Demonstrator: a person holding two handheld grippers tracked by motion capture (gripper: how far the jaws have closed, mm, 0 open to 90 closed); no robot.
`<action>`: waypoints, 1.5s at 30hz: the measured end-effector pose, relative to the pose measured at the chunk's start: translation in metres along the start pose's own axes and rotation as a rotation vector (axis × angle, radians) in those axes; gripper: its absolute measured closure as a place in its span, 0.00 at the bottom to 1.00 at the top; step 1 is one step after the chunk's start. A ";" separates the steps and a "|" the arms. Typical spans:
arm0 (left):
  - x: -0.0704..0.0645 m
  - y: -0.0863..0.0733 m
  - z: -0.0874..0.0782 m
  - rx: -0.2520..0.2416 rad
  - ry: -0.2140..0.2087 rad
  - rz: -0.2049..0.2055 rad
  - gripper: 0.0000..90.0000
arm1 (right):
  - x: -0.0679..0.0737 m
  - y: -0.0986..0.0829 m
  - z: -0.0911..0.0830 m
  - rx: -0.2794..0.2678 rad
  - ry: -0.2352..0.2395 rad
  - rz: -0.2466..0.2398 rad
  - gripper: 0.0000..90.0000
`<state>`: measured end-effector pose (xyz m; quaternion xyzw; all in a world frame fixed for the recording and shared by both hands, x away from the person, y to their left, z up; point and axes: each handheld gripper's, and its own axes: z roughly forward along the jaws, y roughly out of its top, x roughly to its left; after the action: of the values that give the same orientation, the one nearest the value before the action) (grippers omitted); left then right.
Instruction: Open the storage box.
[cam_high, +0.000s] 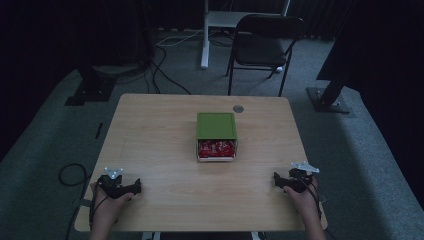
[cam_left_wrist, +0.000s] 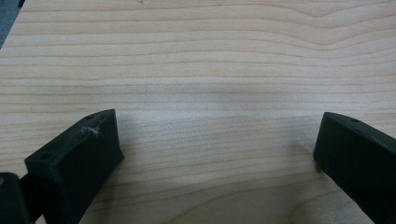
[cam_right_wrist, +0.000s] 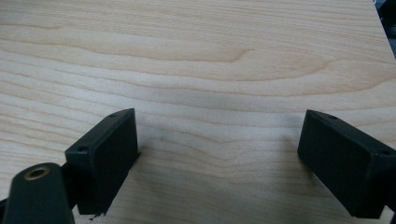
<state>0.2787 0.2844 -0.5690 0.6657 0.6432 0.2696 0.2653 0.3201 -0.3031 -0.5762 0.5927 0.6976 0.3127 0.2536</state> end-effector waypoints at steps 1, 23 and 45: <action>0.000 0.000 0.000 0.000 0.000 0.000 0.01 | 0.000 0.000 0.000 0.000 0.000 0.000 0.13; -0.012 -0.001 -0.002 -0.022 -0.070 0.101 0.06 | 0.000 0.000 0.000 0.000 0.002 -0.001 0.13; -0.061 0.011 -0.012 -0.098 -0.125 0.289 0.07 | 0.000 0.000 0.000 -0.001 0.001 -0.002 0.13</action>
<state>0.2764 0.2232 -0.5539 0.7531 0.5089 0.2941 0.2956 0.3201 -0.3030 -0.5762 0.5919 0.6981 0.3130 0.2537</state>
